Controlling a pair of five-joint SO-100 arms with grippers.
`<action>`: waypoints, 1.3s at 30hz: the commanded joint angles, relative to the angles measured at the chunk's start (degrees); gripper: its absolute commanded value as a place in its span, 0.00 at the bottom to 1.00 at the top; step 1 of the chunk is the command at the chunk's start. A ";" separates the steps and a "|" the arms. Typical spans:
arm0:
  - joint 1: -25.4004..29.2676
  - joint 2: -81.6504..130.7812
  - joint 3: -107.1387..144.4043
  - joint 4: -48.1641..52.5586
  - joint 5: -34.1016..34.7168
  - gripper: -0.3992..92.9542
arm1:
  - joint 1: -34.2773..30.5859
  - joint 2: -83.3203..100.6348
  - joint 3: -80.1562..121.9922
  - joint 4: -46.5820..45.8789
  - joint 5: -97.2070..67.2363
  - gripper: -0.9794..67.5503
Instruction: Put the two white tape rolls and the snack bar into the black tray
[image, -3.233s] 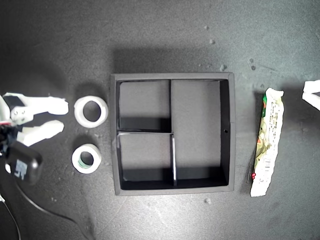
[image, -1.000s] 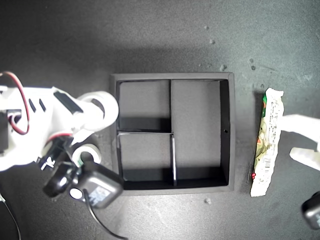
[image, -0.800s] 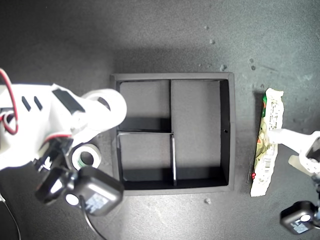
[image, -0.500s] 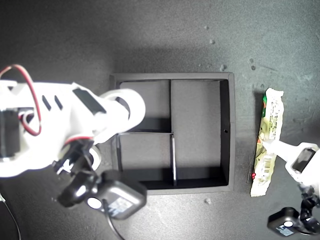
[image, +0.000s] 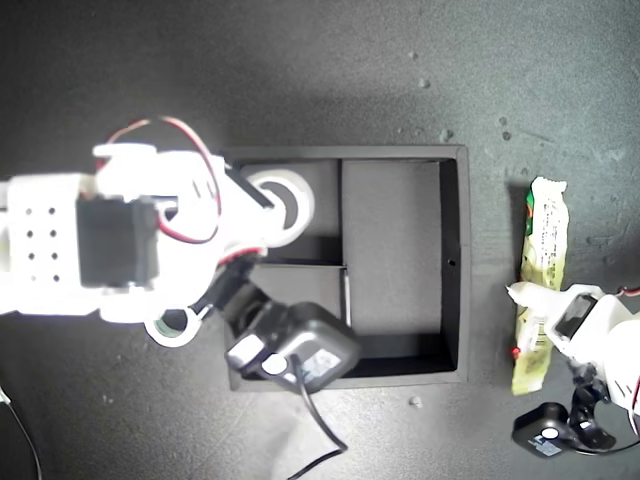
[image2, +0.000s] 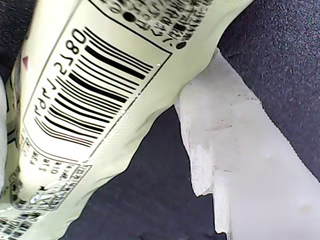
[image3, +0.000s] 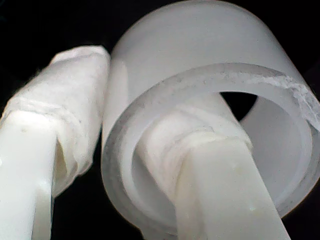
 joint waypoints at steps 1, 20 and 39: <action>-0.53 -1.76 -4.13 0.00 -1.05 0.00 | 0.35 0.09 1.58 -3.78 -19.60 0.31; -0.70 -9.40 -8.53 2.11 -2.29 0.08 | -0.26 0.09 -5.54 2.81 -21.88 0.10; 2.11 -11.25 -45.53 29.53 0.09 0.14 | 2.02 -7.47 -55.90 25.75 -44.03 0.09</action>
